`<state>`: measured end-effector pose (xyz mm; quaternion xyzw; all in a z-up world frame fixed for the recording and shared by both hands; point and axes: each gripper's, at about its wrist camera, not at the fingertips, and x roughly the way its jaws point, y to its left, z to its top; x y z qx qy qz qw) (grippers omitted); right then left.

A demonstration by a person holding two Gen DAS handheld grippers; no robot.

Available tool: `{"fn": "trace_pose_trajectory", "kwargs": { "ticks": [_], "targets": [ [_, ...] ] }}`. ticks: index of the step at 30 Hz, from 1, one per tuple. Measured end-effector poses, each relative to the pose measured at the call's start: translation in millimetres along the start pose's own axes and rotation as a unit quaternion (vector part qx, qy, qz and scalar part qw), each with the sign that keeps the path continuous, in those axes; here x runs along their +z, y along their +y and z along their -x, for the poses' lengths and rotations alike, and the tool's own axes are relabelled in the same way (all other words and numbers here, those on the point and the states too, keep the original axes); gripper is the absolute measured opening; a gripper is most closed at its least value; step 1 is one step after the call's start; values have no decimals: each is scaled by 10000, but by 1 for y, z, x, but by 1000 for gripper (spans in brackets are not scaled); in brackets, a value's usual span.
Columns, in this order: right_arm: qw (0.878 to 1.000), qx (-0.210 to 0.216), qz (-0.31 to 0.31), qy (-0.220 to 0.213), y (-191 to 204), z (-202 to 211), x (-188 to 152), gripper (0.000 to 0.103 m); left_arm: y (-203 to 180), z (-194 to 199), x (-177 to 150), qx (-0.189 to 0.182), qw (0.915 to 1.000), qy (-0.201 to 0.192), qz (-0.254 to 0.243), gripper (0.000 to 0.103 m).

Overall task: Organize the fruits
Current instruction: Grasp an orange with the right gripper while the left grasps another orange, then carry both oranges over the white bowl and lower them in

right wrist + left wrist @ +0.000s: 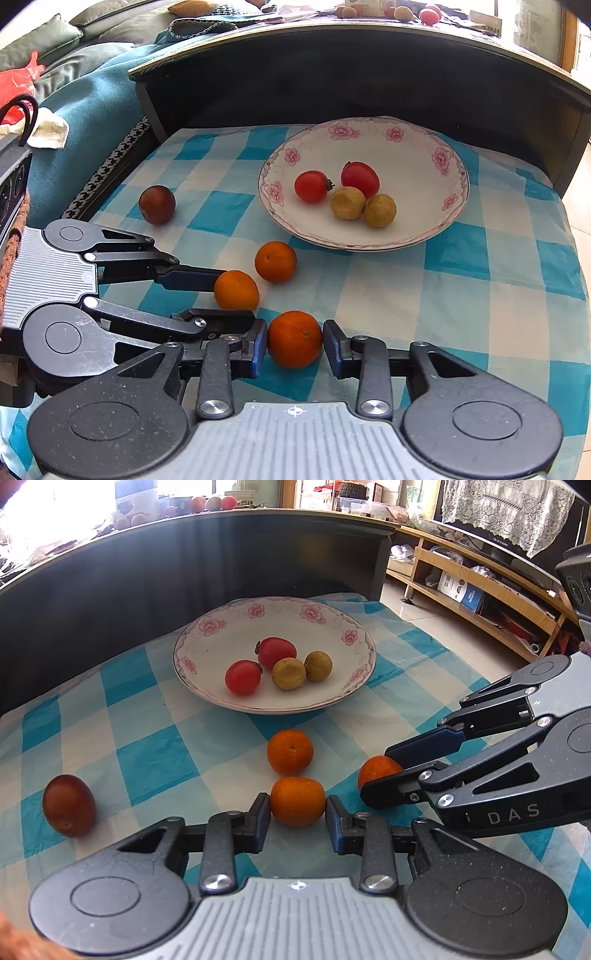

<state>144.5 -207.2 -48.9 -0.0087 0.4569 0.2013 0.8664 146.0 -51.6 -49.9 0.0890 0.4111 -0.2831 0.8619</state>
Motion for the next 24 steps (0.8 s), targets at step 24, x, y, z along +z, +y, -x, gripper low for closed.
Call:
{"fn": "trace_pose_trajectory", "kwargs": {
  "ticks": [24],
  "targets": [
    [9990, -74, 412, 164, 11, 5, -5, 30, -3, 10, -13, 172, 9990, 177, -364, 41]
  ]
}}
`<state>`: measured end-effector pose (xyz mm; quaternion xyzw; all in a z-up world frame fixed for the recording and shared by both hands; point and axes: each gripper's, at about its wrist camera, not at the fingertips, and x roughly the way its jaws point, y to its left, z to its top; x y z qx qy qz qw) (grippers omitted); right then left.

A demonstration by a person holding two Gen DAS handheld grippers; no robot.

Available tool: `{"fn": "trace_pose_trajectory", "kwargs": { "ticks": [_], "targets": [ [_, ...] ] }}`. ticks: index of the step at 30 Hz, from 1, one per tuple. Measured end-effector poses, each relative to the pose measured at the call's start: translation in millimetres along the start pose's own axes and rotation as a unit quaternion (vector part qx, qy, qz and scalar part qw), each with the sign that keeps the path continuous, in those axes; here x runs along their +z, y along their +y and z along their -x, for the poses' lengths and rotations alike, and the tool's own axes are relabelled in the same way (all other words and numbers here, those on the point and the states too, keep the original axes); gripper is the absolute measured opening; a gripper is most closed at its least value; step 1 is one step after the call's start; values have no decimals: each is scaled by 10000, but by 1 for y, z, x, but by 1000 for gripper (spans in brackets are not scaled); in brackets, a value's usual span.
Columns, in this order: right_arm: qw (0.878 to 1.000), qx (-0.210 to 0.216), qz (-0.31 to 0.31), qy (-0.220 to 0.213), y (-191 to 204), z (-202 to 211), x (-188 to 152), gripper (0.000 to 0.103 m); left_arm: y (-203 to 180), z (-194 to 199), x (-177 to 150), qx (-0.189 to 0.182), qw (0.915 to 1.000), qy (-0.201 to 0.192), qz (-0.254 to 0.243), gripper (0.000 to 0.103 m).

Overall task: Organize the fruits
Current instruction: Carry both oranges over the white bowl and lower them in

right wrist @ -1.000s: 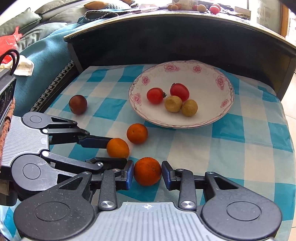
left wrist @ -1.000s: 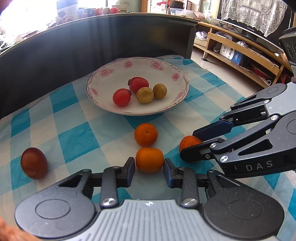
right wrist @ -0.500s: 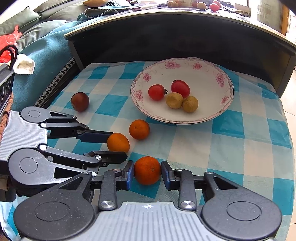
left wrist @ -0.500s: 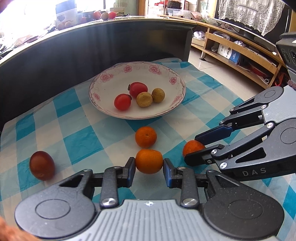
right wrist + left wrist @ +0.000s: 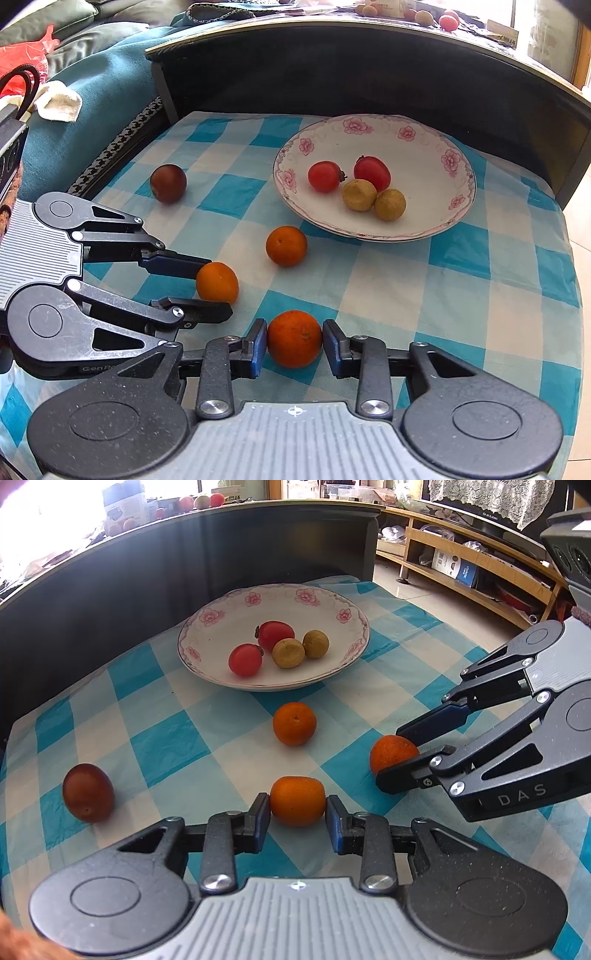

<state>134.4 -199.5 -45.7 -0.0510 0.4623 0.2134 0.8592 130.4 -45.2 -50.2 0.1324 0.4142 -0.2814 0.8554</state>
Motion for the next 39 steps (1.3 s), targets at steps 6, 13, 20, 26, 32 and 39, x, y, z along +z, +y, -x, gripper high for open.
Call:
{"fn": "trace_pose_trajectory", "kwargs": {
  "ticks": [6, 13, 20, 26, 32, 39],
  "targets": [
    [10000, 43, -27, 69, 1, -3, -2, 31, 1, -2, -1, -3, 10000, 57, 13, 42],
    [9998, 80, -112, 125, 0, -4, -2, 27, 1, -1, 2, -9, 10000, 53, 60, 41],
    [9998, -10, -204, 80, -4, -3, 0, 26, 3, 3, 6, -68, 9998, 4, 181, 41],
    [9996, 51, -283, -73, -4, 3, 4, 26, 6, 11, 16, -58, 9993, -225, 288, 41],
    [9987, 40, -400, -313, -8, 11, 13, 26, 7, 14, 32, 22, 9982, -451, 389, 41],
    [9962, -18, -582, -645, -16, 19, 26, 26, 12, 9, 50, 136, 9967, -656, 451, 41]
  ]
}}
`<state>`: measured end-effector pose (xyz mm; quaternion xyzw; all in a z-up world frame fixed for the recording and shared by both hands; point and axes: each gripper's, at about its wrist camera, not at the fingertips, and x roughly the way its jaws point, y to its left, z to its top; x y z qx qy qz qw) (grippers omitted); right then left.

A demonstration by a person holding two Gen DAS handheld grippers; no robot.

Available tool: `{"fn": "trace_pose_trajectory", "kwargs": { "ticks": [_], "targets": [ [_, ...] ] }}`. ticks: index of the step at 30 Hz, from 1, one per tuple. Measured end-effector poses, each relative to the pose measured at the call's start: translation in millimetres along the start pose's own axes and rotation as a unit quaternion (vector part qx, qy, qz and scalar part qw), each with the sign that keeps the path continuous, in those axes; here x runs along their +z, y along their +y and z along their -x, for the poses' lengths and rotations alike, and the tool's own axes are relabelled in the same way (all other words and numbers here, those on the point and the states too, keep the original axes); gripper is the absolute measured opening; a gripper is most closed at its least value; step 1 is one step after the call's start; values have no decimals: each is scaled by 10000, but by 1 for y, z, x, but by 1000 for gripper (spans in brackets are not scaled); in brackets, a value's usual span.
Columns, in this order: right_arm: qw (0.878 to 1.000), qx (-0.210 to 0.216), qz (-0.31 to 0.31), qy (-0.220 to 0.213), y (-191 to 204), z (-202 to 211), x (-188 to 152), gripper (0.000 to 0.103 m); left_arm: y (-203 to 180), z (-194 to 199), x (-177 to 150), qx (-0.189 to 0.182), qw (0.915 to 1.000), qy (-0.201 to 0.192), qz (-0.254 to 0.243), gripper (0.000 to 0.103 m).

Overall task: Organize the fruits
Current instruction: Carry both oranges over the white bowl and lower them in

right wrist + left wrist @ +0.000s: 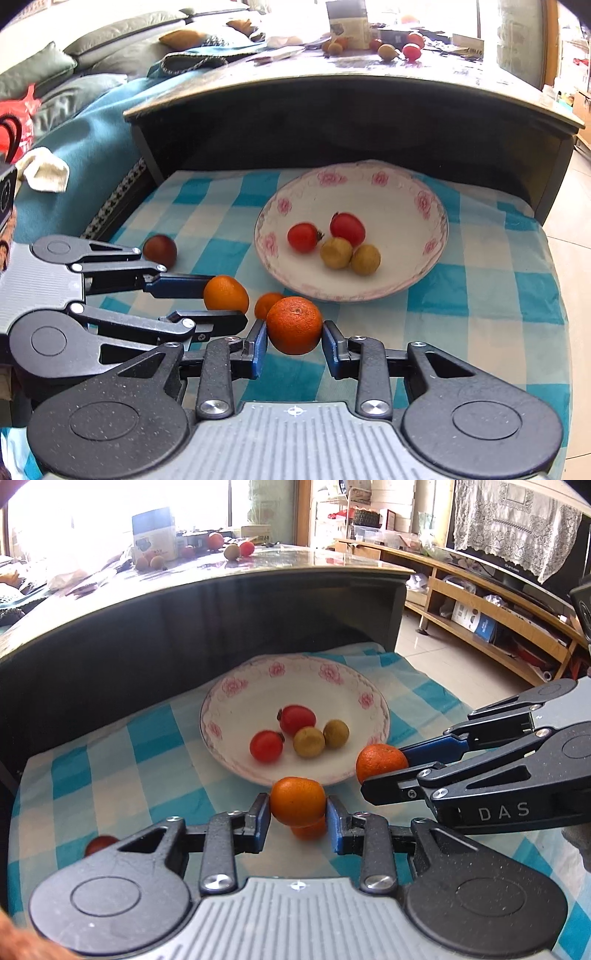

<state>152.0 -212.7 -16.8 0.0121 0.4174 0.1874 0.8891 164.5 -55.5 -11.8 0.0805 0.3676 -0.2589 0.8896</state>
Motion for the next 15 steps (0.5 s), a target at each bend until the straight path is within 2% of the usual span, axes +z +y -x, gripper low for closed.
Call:
{"fn": "trace_pose_trajectory", "kwargs": {
  "ticks": [7, 15],
  "targets": [
    [9992, -221, -201, -277, -13, -2, 13, 27, -2, -15, 13, 14, 9999, -104, -7, 41],
    [9985, -343, -238, -341, -24, -12, 19, 27, 1, -28, 12, 90, 9999, -40, 43, 41]
  ]
}}
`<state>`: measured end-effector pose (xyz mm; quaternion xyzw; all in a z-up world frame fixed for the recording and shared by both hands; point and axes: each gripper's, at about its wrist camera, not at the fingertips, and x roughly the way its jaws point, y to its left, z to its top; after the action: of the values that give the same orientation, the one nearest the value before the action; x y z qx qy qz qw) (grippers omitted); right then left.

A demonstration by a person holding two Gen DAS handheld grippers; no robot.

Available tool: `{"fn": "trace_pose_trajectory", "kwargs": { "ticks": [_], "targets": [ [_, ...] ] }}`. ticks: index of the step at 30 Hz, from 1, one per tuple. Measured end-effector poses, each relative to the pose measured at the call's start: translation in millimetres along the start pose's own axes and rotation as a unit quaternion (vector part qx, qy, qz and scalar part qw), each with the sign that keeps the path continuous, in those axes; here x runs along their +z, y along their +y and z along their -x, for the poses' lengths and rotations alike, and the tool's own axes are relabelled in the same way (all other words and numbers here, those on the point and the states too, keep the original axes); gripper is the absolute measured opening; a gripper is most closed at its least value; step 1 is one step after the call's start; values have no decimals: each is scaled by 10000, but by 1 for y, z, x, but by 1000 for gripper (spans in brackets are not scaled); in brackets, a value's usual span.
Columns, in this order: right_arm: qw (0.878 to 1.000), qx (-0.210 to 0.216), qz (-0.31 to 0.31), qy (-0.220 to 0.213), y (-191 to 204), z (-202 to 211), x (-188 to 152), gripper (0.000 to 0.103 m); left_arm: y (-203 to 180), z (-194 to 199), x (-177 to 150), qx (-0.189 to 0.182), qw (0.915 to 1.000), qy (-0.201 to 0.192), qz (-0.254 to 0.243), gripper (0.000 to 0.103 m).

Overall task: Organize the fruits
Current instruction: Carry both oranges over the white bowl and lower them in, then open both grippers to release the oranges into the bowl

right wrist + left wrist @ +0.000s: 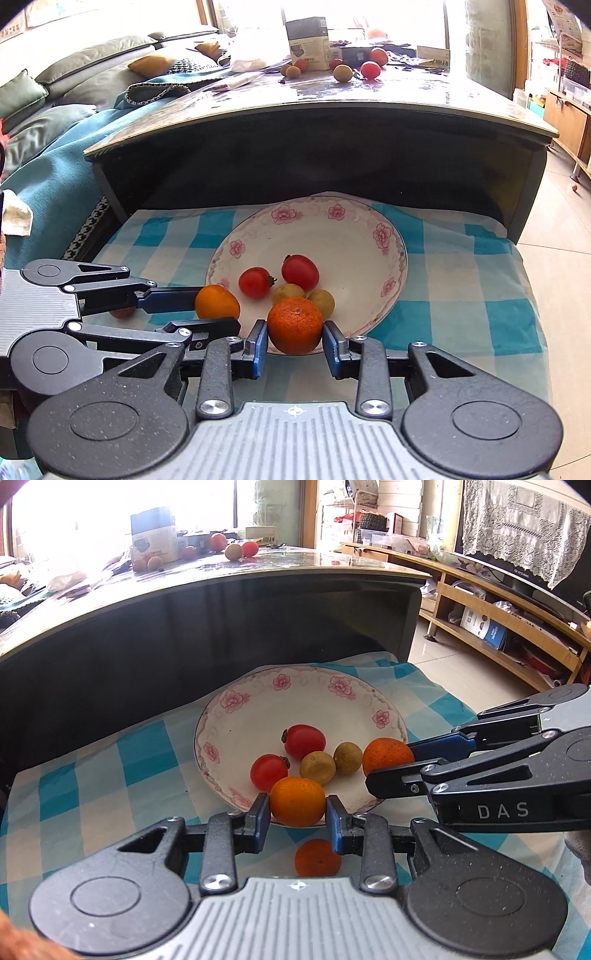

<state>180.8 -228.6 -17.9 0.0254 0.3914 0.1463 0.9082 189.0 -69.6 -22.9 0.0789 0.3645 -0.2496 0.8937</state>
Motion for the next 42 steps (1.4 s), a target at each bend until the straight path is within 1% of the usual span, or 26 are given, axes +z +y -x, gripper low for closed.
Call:
{"fn": "trace_pose_trajectory", "kwargs": {
  "ticks": [9, 16, 26, 36, 42],
  "targets": [
    [10000, -24, 60, 73, -3, -13, -1, 27, 2, -4, -1, 38, 10000, -31, 24, 41],
    [10000, -23, 50, 40, -6, -17, 0, 29, 1, -4, -2, 110, 9999, -80, -52, 42],
    [10000, -56, 79, -21, -5, -14, -2, 30, 6, 3, 2, 180, 9996, -219, -18, 43],
    [9998, -103, 58, -153, -7, -9, 0, 31, 12, 10, 2, 231, 9994, -260, 25, 43],
    [9997, -5, 70, -251, -2, 0, 2, 31, 17, 19, 1, 302, 9991, -278, 45, 43]
  ]
}}
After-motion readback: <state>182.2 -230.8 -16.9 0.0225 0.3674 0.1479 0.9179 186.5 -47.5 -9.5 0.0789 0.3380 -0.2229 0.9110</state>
